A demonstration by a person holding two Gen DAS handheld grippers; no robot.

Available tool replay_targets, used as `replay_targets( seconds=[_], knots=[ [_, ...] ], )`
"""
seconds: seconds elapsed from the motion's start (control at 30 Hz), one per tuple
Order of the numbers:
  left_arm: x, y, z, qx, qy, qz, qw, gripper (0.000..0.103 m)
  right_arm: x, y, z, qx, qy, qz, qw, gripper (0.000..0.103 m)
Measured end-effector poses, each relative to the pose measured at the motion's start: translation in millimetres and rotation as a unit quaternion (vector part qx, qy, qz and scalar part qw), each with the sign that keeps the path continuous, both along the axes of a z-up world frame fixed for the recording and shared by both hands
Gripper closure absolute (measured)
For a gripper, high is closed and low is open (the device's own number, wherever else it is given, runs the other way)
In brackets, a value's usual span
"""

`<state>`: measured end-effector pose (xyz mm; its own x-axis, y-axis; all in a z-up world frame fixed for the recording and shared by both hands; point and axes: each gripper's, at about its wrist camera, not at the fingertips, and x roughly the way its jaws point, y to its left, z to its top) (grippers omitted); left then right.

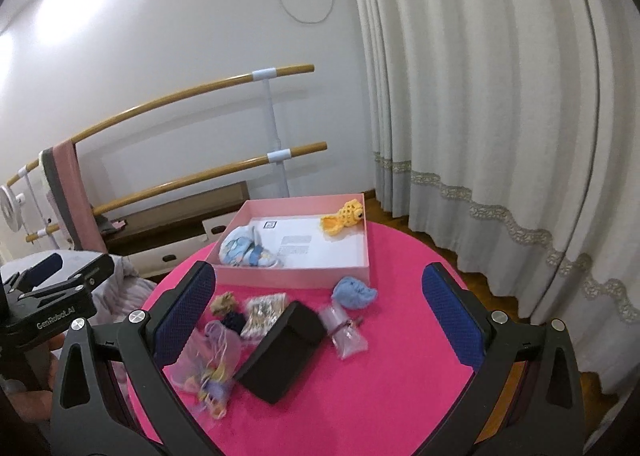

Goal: Organize soft objects
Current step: 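Withdraw both tools from the box back over the table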

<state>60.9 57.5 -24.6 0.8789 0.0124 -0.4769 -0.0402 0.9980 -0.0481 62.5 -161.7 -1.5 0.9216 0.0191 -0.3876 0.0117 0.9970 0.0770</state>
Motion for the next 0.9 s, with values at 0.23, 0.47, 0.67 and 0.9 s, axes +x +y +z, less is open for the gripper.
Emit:
replay_targets(
  seconds=[0.23, 0.47, 0.67, 0.9],
  knots=[
    [-46.8, 5.5, 5.2, 0.005, -0.017, 0.006, 0.9998, 0.000, -27.5, 8.2, -7.2, -0.010, -0.003, 0.007, 1.000, 0.000],
    [-85.3, 12.2, -9.1, -0.006, -0.025, -0.001, 0.9997, 0.000, -45.8, 1.2, -8.0, -0.007, -0.006, -0.002, 1.000, 0.000],
    [-93.6, 17.5, -11.5, -0.007, -0.020, 0.004, 0.9998, 0.000, -53.7, 1.7, -4.3, -0.012, -0.013, 0.000, 1.000, 0.000],
    [-85.9, 14.7, -25.9, -0.006, 0.015, -0.005, 0.9998, 0.000, -41.2, -1.9, -17.3, -0.005, 0.015, 0.000, 1.000, 0.000]
  ],
)
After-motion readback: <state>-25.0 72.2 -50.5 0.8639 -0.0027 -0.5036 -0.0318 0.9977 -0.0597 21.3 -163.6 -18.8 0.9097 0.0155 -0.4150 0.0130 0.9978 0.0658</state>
